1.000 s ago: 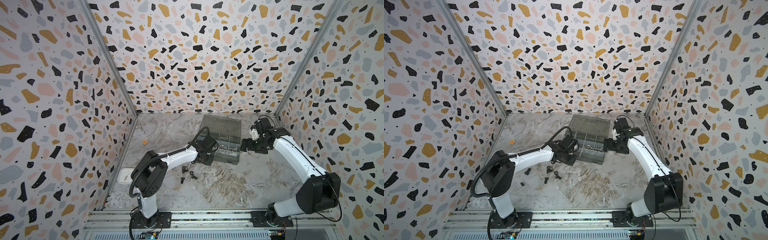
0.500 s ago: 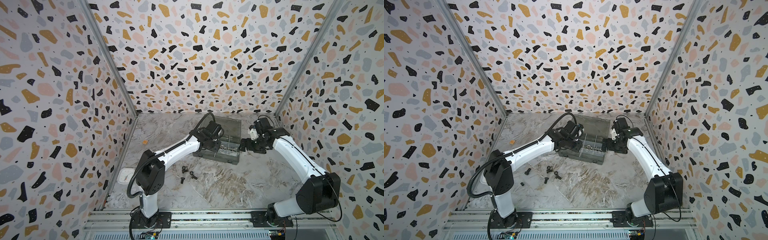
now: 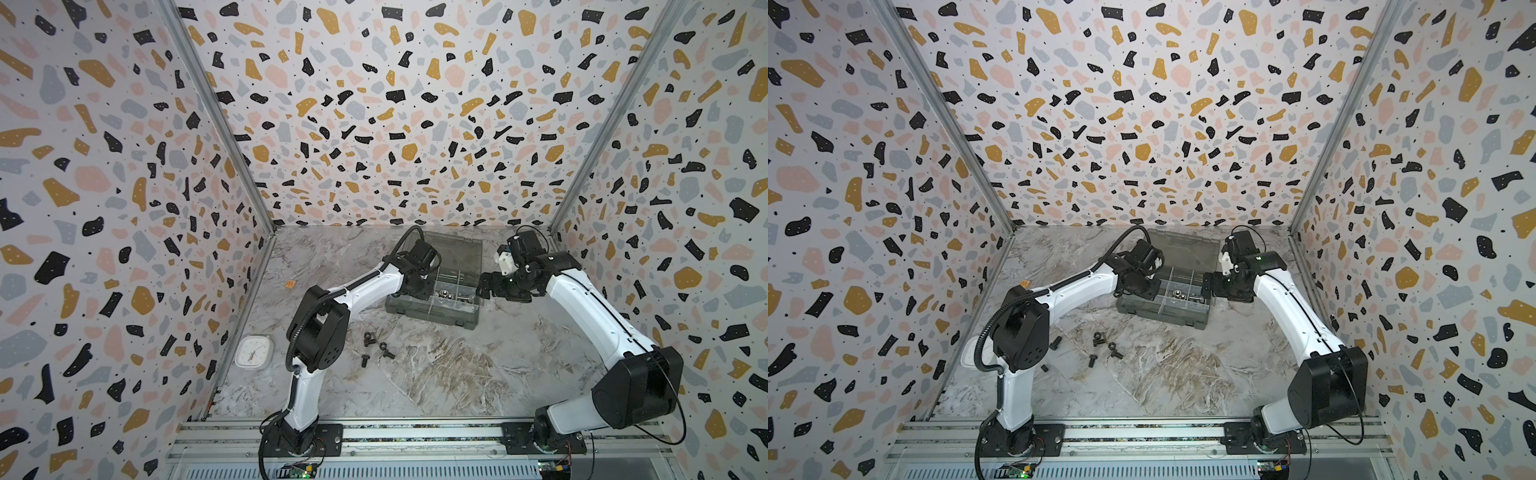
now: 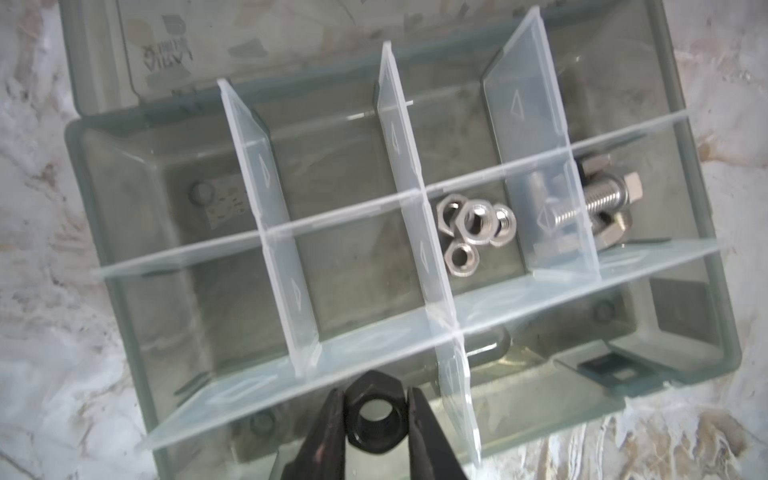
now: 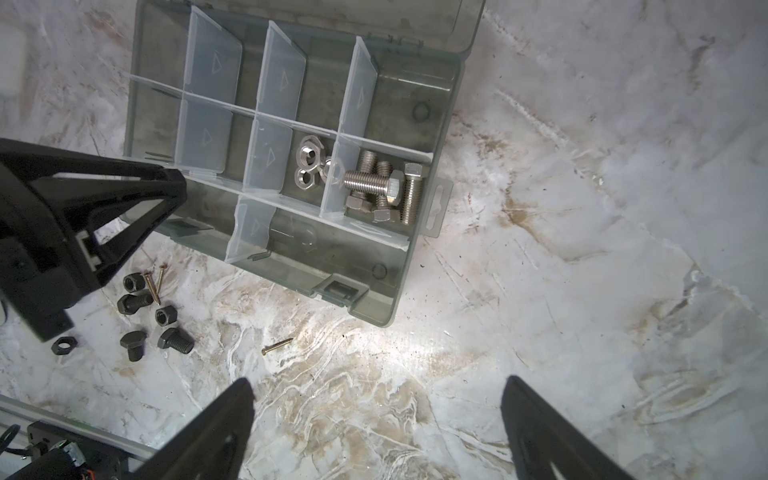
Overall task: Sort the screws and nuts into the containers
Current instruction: 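Carry the black nut into an empty compartment and open the left gripper, then move the left gripper to the black parts and grasp a black nut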
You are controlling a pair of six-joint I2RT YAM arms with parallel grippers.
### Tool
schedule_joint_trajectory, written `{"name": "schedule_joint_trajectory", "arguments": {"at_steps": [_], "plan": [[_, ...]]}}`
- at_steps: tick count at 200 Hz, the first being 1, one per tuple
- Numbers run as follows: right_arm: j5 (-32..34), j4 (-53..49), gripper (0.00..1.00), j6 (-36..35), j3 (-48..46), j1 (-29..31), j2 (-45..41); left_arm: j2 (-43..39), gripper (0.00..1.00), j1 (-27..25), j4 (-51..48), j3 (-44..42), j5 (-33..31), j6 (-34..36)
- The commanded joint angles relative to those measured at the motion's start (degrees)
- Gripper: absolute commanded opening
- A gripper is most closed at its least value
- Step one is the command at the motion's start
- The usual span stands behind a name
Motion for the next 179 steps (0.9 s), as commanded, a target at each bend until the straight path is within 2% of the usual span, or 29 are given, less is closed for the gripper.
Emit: {"name": "schedule_joint_trajectory", "arguments": {"at_steps": [1,42,58,64,76,94,144,179], "plan": [[1.29,-2.25,0.94,-0.93,2.87,0.2,0.58,1.57,0.25,0.41,1.07,3.75,1.07,1.06],[1.3,-2.18,0.94,-1.16,4.49,0.16,2.67,4.66,0.25,1.11,0.97,6.08,2.36,1.4],[1.48,-2.12,0.94,-1.13,5.18,0.07,3.42,5.51,0.29,1.55,0.97,6.63,3.15,1.47],[1.65,-2.25,0.94,-1.1,5.54,0.07,3.72,5.93,0.34,1.64,0.97,6.97,3.45,1.48],[1.87,-2.58,0.95,-1.14,6.36,0.04,4.32,6.62,0.51,1.82,0.58,7.82,4.07,1.52],[2.04,-2.93,0.95,-1.3,7.57,0.04,5.1,6.93,0.68,1.82,-0.3,8.91,4.93,1.82],[2.1,-3.58,0.95,-1.3,9.55,0.44,6.21,1.24,0.67,1.88,-2.74,6.62,3.15,2.33],[2.12,-3.1,0.95,-0.76,8.4,3.25,6.4,-7.77,0.63,1.92,-2.37,-4.78,0.62,1.02]]}}
